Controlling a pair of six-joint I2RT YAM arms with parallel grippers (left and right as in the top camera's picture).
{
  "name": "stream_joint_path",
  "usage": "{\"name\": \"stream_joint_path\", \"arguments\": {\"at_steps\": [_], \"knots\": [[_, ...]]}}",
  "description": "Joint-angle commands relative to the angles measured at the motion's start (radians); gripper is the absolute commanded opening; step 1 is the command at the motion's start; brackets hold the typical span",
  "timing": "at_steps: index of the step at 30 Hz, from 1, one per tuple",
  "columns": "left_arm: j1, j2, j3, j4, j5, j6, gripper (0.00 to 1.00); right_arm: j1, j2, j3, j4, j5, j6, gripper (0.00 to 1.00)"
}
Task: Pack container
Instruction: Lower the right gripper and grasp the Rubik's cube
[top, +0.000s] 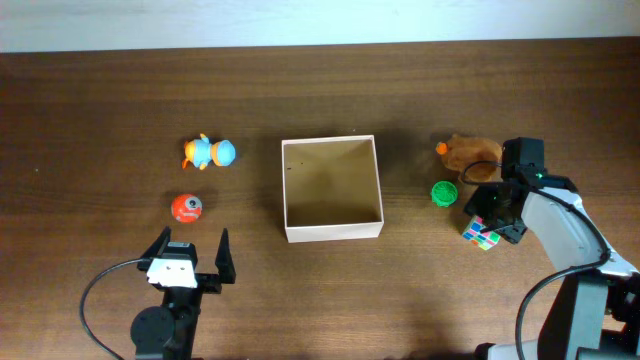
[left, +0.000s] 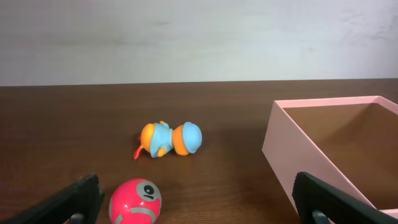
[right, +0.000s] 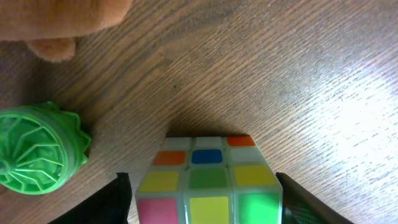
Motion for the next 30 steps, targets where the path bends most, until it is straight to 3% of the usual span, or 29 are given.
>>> {"name": "stream_joint_path", "arguments": {"at_steps": [1, 11, 21, 30], "knots": [[-0.003, -0.009, -0.006, 0.0, -0.007, 0.016, 0.99, -0.006, -0.011, -0.018, 0.0, -0.003, -0.012, 0.65], [-0.003, -0.009, -0.006, 0.0, -0.007, 0.016, 0.99, -0.005, -0.011, -0.088, 0.074, -0.033, -0.102, 0.65], [-0.003, -0.009, -0.006, 0.0, -0.007, 0.016, 0.99, -0.006, -0.011, -0.092, 0.099, -0.032, -0.125, 0.49], [-0.003, -0.009, -0.006, 0.0, -0.007, 0.016, 0.99, -0.006, -0.011, -0.09, 0.117, -0.033, -0.128, 0.47]]}}
